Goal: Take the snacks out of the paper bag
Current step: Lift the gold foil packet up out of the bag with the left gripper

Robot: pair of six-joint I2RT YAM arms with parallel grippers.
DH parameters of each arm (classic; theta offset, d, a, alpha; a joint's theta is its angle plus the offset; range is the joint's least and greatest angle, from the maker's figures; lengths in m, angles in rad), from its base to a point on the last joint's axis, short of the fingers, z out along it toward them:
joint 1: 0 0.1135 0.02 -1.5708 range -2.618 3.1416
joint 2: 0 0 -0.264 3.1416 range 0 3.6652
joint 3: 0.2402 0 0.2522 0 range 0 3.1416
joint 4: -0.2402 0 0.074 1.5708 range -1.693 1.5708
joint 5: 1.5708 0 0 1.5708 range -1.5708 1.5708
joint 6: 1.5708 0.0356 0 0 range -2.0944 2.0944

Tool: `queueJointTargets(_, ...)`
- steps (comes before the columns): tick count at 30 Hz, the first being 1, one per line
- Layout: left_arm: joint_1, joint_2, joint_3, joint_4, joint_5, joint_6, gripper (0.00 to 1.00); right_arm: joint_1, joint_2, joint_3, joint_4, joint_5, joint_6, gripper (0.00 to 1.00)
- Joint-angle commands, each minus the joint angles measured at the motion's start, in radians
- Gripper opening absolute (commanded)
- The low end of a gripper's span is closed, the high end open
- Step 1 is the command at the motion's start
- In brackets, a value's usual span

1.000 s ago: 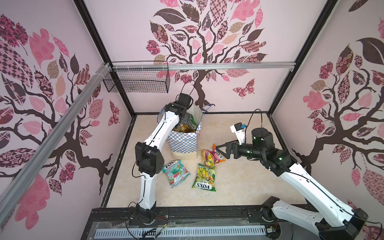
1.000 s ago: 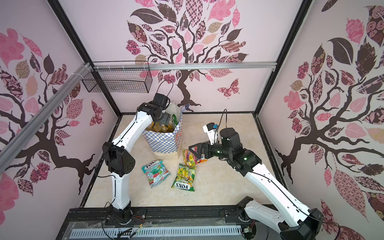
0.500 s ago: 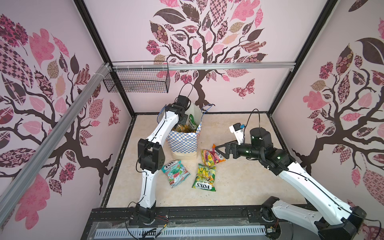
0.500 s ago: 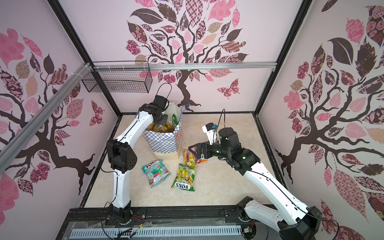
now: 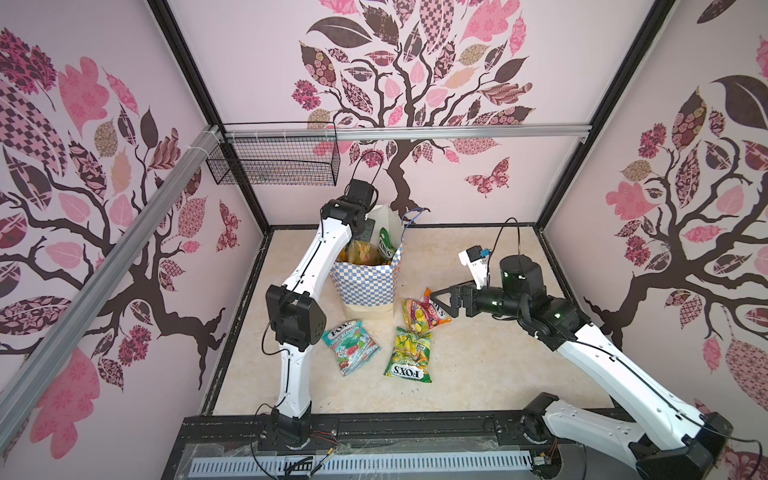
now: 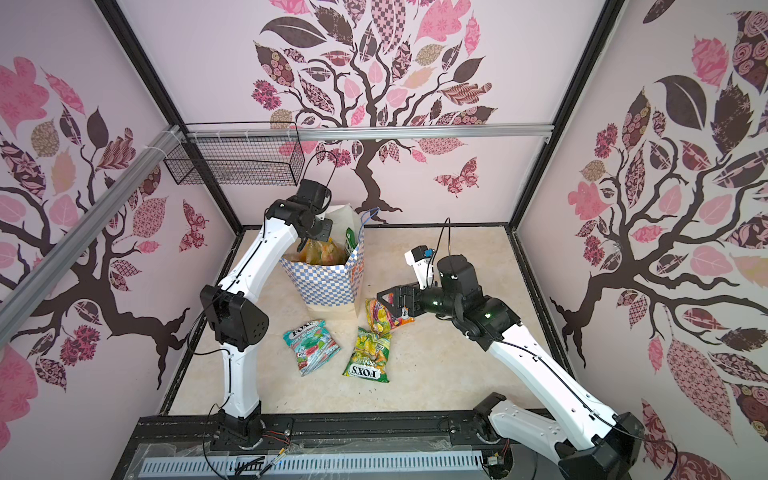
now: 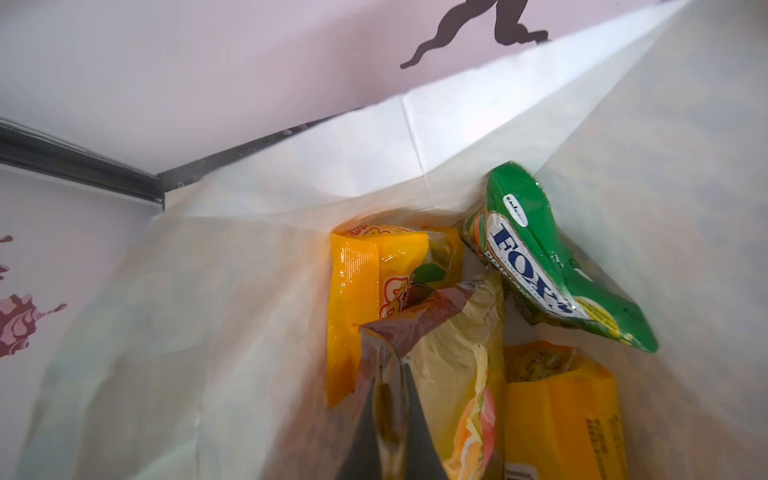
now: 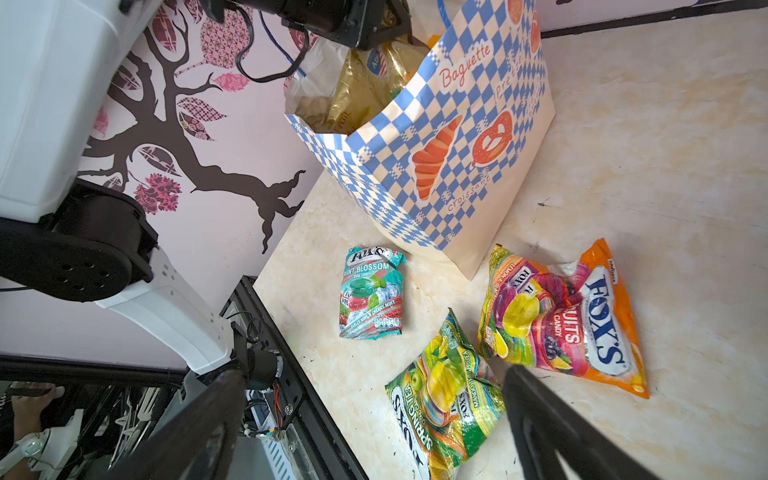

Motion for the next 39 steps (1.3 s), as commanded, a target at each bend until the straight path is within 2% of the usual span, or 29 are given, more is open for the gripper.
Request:
queueJointTargets(1, 0.005, -0.081, 0.083, 0.073, -0.003, 0.005, 0.00, 0.001, -0.011, 0.045, 0.001, 0.000, 0.007, 1.00)
queueJointTargets(16, -0.010, -0.128, 0.214, 0.099, 0.042, 0.019, 0.00, 0.001, -0.011, 0.048, 0.013, -0.001, 0.014, 1.00)
queueJointTargets(28, -0.041, -0.198, 0.230, 0.212, -0.016, 0.040, 0.00, 0.002, -0.006, 0.051, 0.024, -0.012, 0.024, 0.99)
queueJointTargets(39, -0.141, -0.265, 0.358, 0.219, -0.067, 0.105, 0.00, 0.002, -0.007, 0.053, 0.035, -0.013, 0.033, 1.00)
